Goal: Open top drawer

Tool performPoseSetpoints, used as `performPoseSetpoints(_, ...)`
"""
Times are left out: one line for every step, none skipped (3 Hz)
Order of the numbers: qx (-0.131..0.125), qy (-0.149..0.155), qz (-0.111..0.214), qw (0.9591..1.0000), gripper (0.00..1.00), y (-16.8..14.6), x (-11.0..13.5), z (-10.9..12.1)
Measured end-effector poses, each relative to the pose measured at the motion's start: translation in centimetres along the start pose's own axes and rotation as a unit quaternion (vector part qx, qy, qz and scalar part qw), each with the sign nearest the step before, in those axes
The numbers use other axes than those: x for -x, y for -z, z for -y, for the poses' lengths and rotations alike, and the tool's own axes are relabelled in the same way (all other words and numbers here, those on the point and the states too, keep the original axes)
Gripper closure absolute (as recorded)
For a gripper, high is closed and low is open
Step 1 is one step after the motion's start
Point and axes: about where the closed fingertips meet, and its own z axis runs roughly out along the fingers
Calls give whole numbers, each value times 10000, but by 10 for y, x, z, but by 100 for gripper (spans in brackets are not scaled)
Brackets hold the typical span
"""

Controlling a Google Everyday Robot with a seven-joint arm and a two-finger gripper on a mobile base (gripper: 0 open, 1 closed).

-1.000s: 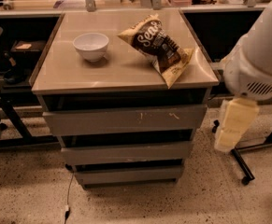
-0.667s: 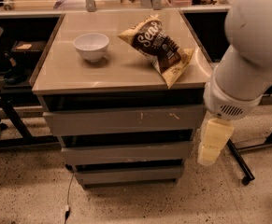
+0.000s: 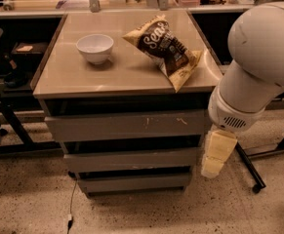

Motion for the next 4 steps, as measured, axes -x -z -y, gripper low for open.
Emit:
performPoseSetpoints(82,-8,-7,10000,0,-29,9,-4)
performPoseSetpoints(153,-35,-50,9999,0,-75,26,7)
performPoseSetpoints(193,-76,-88,9997,0,-111,38,22)
performPoseSetpoints(194,-80,-150,9997,0,-136,46,40)
